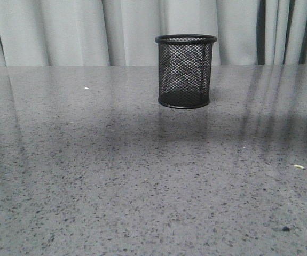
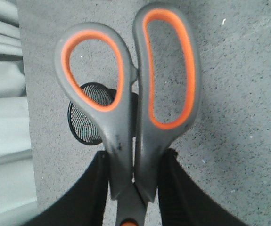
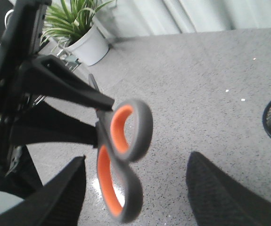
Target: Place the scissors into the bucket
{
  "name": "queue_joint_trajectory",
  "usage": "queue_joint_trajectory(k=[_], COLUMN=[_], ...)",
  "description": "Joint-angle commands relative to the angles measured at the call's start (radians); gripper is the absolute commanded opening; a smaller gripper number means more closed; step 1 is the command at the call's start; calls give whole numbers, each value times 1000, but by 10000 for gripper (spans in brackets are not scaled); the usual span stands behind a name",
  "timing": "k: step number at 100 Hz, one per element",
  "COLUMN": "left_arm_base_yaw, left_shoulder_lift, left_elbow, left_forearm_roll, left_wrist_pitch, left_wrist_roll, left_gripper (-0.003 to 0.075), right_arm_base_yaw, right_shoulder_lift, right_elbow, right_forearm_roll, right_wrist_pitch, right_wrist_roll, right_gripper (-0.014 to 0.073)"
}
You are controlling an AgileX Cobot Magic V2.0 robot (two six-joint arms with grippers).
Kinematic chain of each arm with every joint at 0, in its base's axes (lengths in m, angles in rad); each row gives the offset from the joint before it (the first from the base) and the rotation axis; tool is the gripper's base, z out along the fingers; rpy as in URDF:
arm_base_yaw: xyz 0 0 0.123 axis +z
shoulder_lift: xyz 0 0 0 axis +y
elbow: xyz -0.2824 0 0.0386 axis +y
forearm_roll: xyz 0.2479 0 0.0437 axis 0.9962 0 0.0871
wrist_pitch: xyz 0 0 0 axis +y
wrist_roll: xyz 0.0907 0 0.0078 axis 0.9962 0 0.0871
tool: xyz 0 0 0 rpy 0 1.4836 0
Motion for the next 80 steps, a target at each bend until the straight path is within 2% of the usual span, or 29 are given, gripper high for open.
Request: queue_joint_trajectory(k=[1, 20, 47, 59, 71, 78, 80], left_arm_base_yaw=[-20, -23, -23, -23, -23, -23, -23], left_shoulder_lift=[-36, -36, -36, -36, -36, -37, -37], left_elbow=[-34, -34, -34, -34, -34, -34, -34], left_forearm_roll=[-11, -20, -37, -63, -98, -116, -118], left_wrist_pitch=[-57, -69, -82, -82, -81, -72, -72], left_wrist_roll=[-30, -30, -30, -30, -30, -34, -34], left_gripper=[-19, -19, -19, -19, -13, 35, 59], right_arm_base_yaw=[2, 2, 65, 73, 73, 73, 73], right_shoulder_lift=[27, 85, 122, 138, 141, 141, 141], right_elbow=[-58, -73, -73, -73, -73, -73, -73], right_forearm_roll=[66, 99, 160, 163, 167, 167, 167], right_wrist_pitch=[10, 84, 67, 58, 44, 45, 45], right_wrist_roll=[-16, -44, -88, -88, -94, -94, -94], right_gripper=[414, 414, 400, 260, 42, -69, -72])
